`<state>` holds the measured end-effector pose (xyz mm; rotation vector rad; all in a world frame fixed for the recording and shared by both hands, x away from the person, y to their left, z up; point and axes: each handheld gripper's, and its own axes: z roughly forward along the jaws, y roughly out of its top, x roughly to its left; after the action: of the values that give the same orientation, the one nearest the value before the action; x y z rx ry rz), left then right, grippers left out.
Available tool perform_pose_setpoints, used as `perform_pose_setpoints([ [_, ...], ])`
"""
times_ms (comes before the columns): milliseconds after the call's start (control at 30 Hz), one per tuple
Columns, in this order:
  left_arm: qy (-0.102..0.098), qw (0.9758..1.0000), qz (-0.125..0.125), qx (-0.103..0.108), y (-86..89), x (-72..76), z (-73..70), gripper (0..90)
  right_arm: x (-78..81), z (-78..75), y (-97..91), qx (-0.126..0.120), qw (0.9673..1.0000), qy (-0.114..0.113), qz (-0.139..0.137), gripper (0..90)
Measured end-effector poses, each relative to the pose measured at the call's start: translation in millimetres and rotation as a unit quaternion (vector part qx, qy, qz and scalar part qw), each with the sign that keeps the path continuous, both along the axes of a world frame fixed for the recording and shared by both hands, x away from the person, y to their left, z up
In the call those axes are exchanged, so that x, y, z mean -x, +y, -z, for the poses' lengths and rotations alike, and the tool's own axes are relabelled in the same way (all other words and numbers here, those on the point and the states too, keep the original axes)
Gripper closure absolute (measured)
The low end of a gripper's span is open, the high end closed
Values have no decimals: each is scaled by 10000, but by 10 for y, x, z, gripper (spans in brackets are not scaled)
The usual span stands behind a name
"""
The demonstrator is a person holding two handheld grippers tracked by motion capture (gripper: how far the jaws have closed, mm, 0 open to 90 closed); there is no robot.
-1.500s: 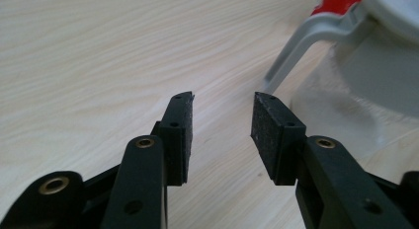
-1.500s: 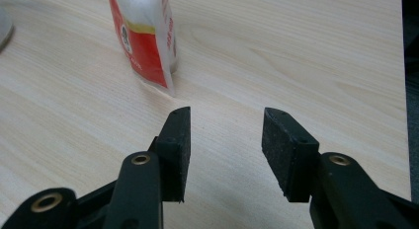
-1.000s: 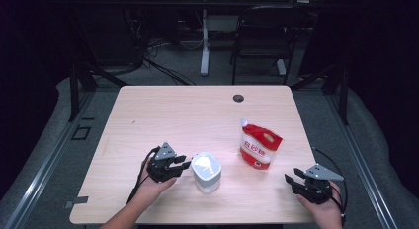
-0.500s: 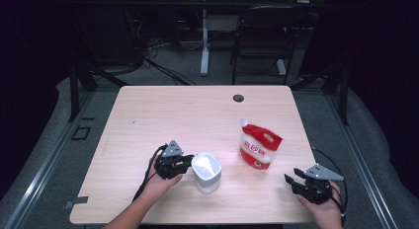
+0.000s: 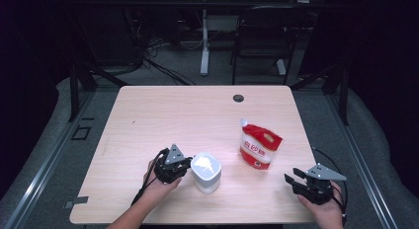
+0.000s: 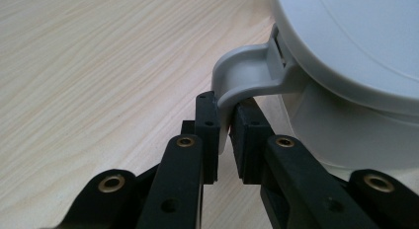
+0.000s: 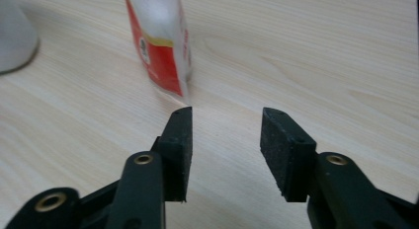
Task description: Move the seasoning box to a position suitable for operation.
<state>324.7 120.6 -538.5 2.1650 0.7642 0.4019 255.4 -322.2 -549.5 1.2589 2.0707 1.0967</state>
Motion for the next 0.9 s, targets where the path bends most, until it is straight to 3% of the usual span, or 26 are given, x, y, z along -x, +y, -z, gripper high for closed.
perform_pose_setpoints([
  [200,37,10000,21,-18,11,49,-7,829,48,-177,162,92,9989,-160,-432,634],
  [433,9,9999,102,-21,12,51,-2,832,161,-463,505,163,9943,-630,-849,726],
  [533,-15,9999,100,0,12,54,4,833,164,-521,634,110,9927,-660,-1001,753],
  [733,-26,9998,172,34,25,47,11,833,108,-623,930,128,9887,-656,-1340,708],
  [900,-46,9998,186,82,33,42,20,831,-18,-707,1157,58,9878,-630,-1423,616],
])
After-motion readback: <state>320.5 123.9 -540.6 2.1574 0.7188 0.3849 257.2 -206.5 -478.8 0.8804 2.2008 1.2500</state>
